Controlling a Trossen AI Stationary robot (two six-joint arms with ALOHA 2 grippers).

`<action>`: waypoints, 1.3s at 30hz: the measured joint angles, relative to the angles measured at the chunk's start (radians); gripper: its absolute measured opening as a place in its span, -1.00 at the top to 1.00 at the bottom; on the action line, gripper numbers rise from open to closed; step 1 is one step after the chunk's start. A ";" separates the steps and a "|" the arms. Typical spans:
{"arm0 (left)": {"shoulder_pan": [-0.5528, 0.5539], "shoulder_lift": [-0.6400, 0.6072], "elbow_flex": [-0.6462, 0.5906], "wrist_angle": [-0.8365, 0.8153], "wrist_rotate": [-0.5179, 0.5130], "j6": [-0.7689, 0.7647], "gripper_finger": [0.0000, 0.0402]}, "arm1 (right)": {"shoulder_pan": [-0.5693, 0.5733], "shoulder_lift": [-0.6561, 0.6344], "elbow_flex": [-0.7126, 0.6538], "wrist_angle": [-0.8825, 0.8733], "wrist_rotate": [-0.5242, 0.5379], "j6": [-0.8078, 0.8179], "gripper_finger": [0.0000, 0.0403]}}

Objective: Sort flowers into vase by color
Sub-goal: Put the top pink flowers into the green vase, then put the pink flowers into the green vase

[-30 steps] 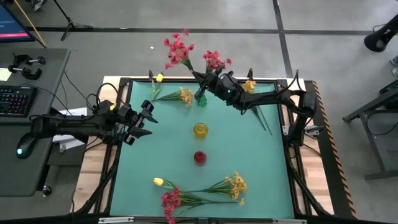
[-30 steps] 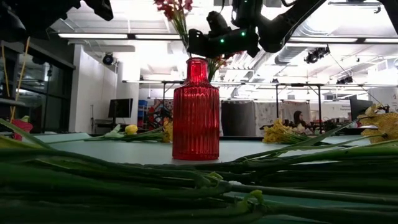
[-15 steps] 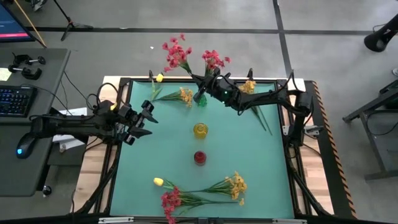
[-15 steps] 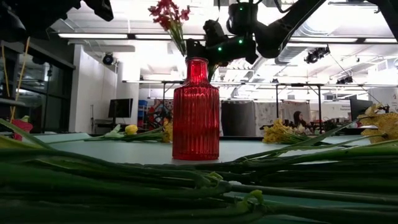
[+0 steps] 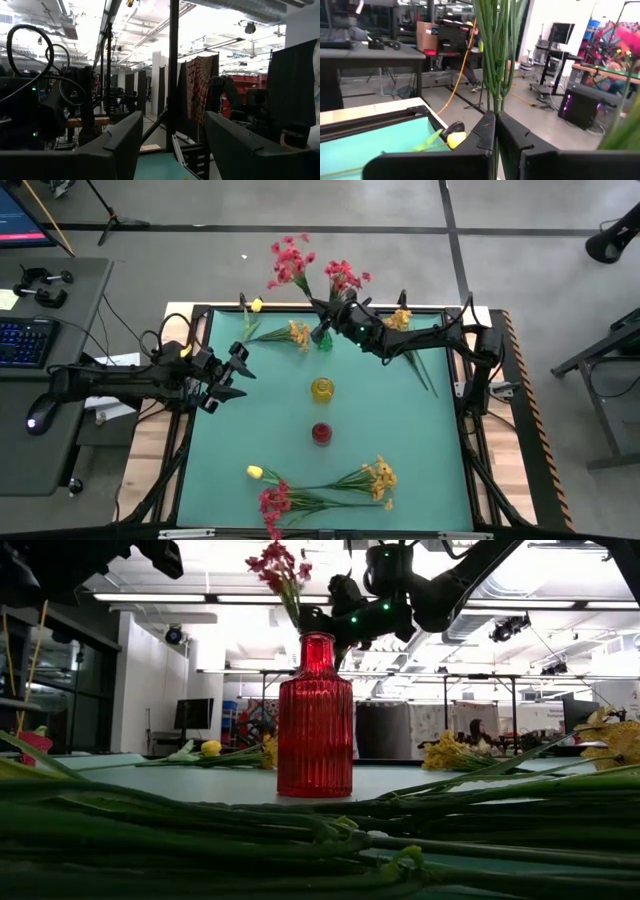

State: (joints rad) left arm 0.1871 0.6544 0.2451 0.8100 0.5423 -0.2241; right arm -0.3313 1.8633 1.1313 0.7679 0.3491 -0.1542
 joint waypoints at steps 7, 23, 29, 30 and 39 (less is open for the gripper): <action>0.000 0.000 0.000 -0.004 0.000 -0.007 -0.01 | 0.022 0.000 0.000 -0.064 0.053 0.000 0.71; 0.000 0.000 0.000 -0.023 0.000 -0.009 -0.01 | 0.099 -0.135 0.000 -0.439 0.143 0.043 -0.16; 0.000 0.000 0.000 -0.024 0.000 -0.009 -0.01 | 0.121 -0.232 0.000 -0.719 0.094 0.128 -0.22; 0.000 0.000 0.000 -0.025 0.000 -0.009 -0.01 | 0.126 -0.249 0.000 -0.767 0.081 0.146 -0.22; 0.000 0.000 0.000 -0.025 -0.005 -0.008 -0.01 | 0.197 -0.387 0.000 -1.124 -0.112 0.331 -0.22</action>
State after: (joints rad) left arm 0.1871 0.6544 0.2451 0.7853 0.5377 -0.2325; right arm -0.1346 1.4768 1.1313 -0.3558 0.2367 0.1768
